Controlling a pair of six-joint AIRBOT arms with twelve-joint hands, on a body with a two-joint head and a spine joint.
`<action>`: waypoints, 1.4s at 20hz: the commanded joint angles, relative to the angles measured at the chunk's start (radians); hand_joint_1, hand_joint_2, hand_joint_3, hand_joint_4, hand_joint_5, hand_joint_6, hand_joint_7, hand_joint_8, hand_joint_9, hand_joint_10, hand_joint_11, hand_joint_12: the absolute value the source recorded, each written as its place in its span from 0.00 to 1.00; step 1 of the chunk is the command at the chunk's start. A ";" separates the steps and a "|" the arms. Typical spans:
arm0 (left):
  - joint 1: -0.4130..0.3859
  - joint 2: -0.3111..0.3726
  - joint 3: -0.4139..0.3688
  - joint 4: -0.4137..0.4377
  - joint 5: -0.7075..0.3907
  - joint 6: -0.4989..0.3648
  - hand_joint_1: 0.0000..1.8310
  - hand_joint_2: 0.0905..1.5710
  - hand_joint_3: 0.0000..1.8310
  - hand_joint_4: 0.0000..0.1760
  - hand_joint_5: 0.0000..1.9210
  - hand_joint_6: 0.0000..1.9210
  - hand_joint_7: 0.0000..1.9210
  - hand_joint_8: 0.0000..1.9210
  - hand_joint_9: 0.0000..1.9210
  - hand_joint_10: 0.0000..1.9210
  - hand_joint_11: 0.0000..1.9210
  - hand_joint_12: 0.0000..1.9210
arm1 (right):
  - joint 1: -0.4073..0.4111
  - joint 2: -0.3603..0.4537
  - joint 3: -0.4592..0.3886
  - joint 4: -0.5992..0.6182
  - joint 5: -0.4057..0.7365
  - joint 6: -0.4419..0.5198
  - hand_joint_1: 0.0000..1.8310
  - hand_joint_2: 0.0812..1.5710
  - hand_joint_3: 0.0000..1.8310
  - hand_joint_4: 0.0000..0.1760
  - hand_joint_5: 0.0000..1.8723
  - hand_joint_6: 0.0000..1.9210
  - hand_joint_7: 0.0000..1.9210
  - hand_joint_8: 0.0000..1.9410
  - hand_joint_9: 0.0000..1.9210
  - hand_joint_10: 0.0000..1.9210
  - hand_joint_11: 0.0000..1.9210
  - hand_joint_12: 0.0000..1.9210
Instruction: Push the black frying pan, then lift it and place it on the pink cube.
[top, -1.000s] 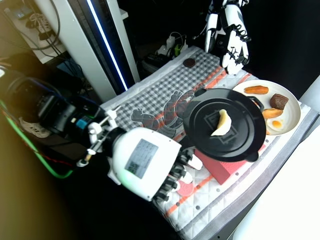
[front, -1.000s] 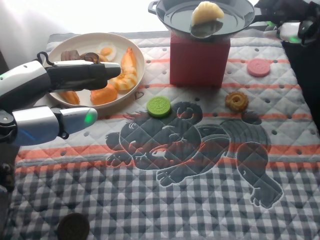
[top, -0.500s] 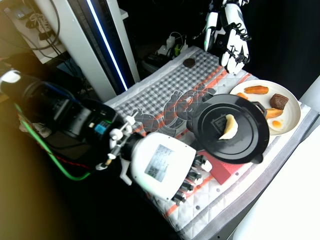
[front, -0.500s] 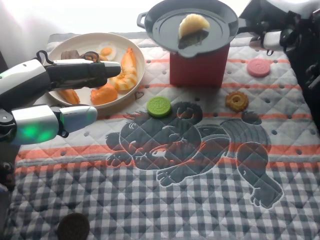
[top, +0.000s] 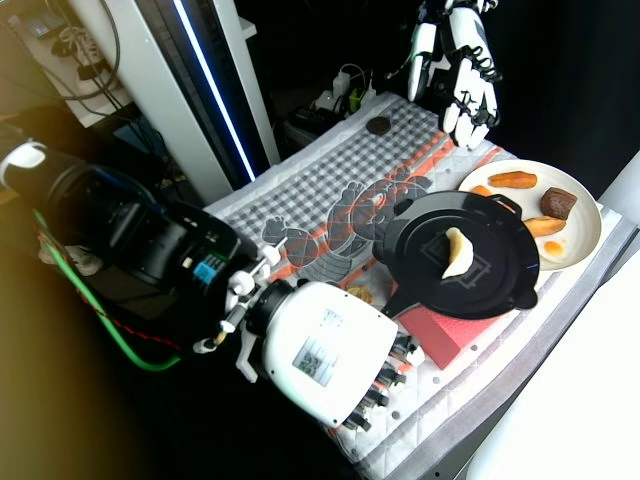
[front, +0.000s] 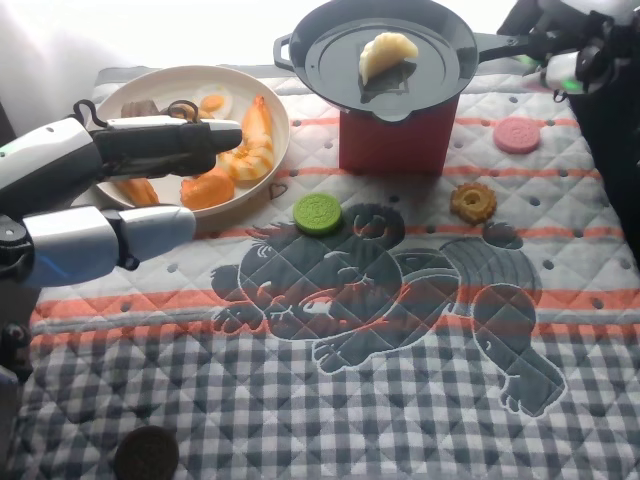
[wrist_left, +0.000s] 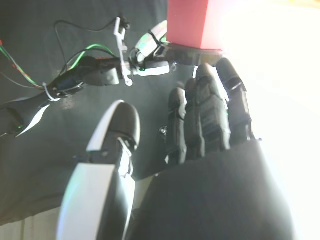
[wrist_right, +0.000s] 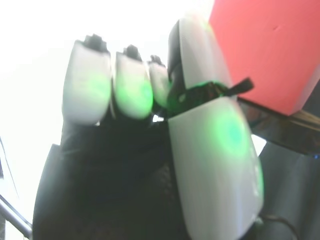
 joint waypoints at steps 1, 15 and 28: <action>-0.004 -0.001 0.005 -0.019 -0.126 -0.008 0.41 0.85 0.00 0.03 0.17 0.00 0.15 0.00 0.19 0.00 0.00 0.37 | 0.020 0.006 0.006 -0.008 0.109 -0.005 0.79 0.80 0.02 1.00 0.69 1.00 0.75 1.00 0.81 1.00 0.84 1.00; 0.030 0.005 -0.001 -0.051 -0.154 -0.011 0.43 0.84 0.00 0.00 0.18 0.00 0.16 0.00 0.21 0.00 0.00 0.37 | 0.020 0.058 -0.084 0.120 0.116 -0.183 0.43 0.70 0.00 0.70 0.00 0.00 0.00 0.00 0.00 0.03 0.00 0.52; 0.075 0.025 -0.018 -0.093 -0.195 -0.010 0.40 0.85 0.00 0.00 0.18 0.00 0.16 0.00 0.19 0.00 0.00 0.43 | -0.108 0.410 -0.511 -0.076 0.378 -0.234 0.41 0.69 0.00 0.50 0.00 0.00 0.00 0.00 0.00 0.00 0.00 0.00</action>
